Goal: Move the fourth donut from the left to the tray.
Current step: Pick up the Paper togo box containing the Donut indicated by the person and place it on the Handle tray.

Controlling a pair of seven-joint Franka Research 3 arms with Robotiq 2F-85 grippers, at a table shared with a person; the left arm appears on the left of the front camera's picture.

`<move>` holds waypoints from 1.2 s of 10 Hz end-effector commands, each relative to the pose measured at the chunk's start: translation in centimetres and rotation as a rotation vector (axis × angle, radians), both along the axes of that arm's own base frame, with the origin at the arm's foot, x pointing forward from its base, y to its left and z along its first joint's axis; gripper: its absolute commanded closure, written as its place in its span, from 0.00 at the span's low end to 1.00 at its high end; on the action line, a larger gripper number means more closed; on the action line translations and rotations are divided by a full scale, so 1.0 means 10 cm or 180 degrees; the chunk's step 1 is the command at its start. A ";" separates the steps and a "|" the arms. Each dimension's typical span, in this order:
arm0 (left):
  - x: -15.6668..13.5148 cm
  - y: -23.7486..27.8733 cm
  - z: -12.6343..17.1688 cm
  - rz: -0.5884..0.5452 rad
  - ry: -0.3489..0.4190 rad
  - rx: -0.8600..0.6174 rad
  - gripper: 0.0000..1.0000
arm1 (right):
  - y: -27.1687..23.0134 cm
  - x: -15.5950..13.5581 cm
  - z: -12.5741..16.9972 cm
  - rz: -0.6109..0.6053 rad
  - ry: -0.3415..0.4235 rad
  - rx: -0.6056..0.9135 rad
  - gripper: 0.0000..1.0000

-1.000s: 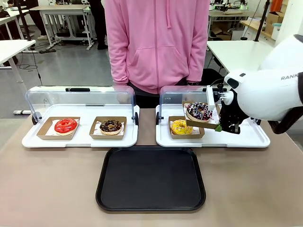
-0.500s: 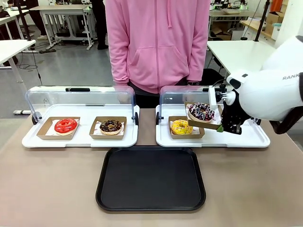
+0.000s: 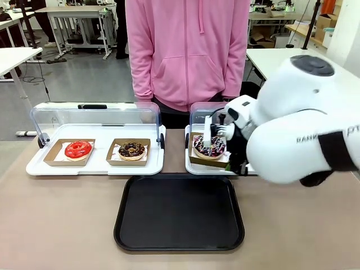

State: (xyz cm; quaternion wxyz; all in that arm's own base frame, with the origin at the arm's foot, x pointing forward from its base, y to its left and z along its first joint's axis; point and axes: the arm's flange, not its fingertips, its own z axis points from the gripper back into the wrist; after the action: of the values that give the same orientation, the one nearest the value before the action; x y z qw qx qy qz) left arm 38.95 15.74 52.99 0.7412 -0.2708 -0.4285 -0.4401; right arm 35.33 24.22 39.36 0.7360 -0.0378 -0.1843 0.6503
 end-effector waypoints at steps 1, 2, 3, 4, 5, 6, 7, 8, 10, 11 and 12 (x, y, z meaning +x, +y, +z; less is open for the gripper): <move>0.00 -0.01 0.02 -0.0012 -0.0043 -0.0051 0.00 | 0.16 -0.34 -0.18 -0.0107 -0.0060 -0.0051 0.98; 0.00 -0.01 0.02 -0.0012 -0.0043 -0.0051 0.00 | 0.30 -0.43 -0.22 -0.0084 -0.0071 -0.0029 0.98; 0.00 -0.01 0.02 -0.0012 -0.0043 -0.0051 0.00 | 0.46 -0.52 -0.31 0.0019 -0.0016 0.0005 0.98; 0.00 -0.01 0.02 -0.0012 -0.0043 -0.0051 0.00 | 0.57 -0.56 -0.40 0.0033 -0.0005 -0.0015 0.98; 0.00 -0.01 0.02 -0.0012 -0.0043 -0.0051 0.00 | 0.63 -0.60 -0.48 0.0105 0.0010 -0.0060 0.98; 0.00 -0.01 0.02 -0.0012 -0.0043 -0.0051 0.00 | 0.75 -0.69 -0.58 0.0200 0.0024 -0.0026 0.98; 0.00 -0.01 0.02 -0.0012 -0.0043 -0.0051 0.00 | 0.79 -0.73 -0.66 0.0229 0.0038 -0.0057 0.98; 0.00 -0.01 0.02 -0.0012 -0.0043 -0.0051 0.00 | 0.82 -0.78 -0.72 0.0269 0.0058 -0.0095 0.98; 0.00 -0.01 0.02 -0.0012 -0.0043 -0.0051 0.00 | 0.84 -0.82 -0.81 0.0261 0.0044 -0.0217 0.98; 0.00 -0.01 0.02 -0.0012 -0.0043 -0.0051 0.00 | 0.84 -0.86 -0.84 0.0290 0.0073 -0.0217 0.98; 0.00 -0.01 0.02 -0.0012 -0.0043 -0.0051 0.00 | 0.84 -0.87 -0.87 0.0316 0.0091 -0.0226 0.98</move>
State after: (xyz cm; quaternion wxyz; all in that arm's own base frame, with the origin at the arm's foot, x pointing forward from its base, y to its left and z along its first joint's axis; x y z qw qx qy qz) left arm 38.95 15.75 52.98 0.7412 -0.2709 -0.4285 -0.4400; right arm 28.28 33.82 31.54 0.6987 -0.0376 -0.1454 0.6995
